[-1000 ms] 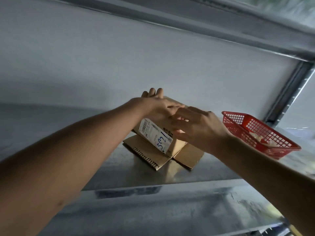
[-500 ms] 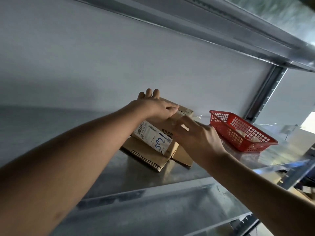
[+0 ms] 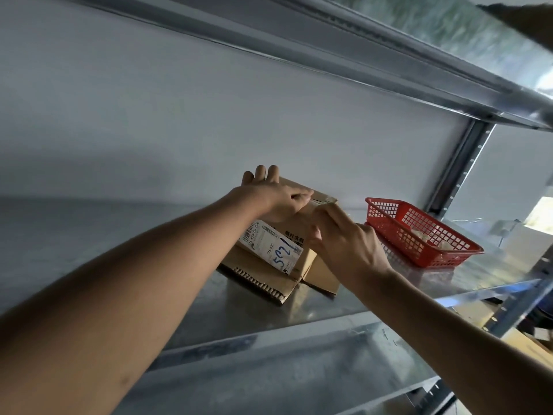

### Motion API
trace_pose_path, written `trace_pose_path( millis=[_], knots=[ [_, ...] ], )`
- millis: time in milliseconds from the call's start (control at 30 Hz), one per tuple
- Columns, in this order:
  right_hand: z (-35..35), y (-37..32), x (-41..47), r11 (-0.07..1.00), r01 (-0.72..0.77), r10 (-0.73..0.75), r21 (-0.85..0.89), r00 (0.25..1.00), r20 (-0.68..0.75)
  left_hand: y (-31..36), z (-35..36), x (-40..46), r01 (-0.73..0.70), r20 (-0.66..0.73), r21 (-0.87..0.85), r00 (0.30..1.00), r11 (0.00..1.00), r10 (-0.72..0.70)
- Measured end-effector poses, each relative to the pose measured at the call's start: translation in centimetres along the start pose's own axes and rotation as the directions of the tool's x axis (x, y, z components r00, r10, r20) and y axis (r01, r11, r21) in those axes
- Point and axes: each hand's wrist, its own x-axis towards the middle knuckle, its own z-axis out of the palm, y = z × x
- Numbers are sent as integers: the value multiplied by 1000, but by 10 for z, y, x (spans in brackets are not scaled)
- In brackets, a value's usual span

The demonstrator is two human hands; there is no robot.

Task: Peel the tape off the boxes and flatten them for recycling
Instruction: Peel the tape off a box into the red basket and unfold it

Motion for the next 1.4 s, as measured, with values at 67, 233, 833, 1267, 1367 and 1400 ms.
trace_pose_path(
  millis=[67,233,833,1267,1367,1400],
  knots=[
    [-4,5,2,987,-118,116,106,993,32,0,-1,-2,-5,-4,-14,1000,1000,5],
    [-8,18,2,745,-470,485,474,869,98,0,-2,-7,-23,-6,3,1000,1000,23],
    [-4,11,12,593,-645,598,482,753,274,3,-2,-13,-9,-19,-19,1000,1000,9],
    [-1,42,-5,-242,-541,811,806,343,474,-4,1,-3,-108,-44,-16,993,994,107],
    [1,52,-7,-263,-550,823,793,302,482,-7,4,1,-141,-63,-27,988,990,139],
    [3,53,-7,-269,-546,824,793,296,483,-8,4,3,-150,-63,-34,987,988,148]
  ],
)
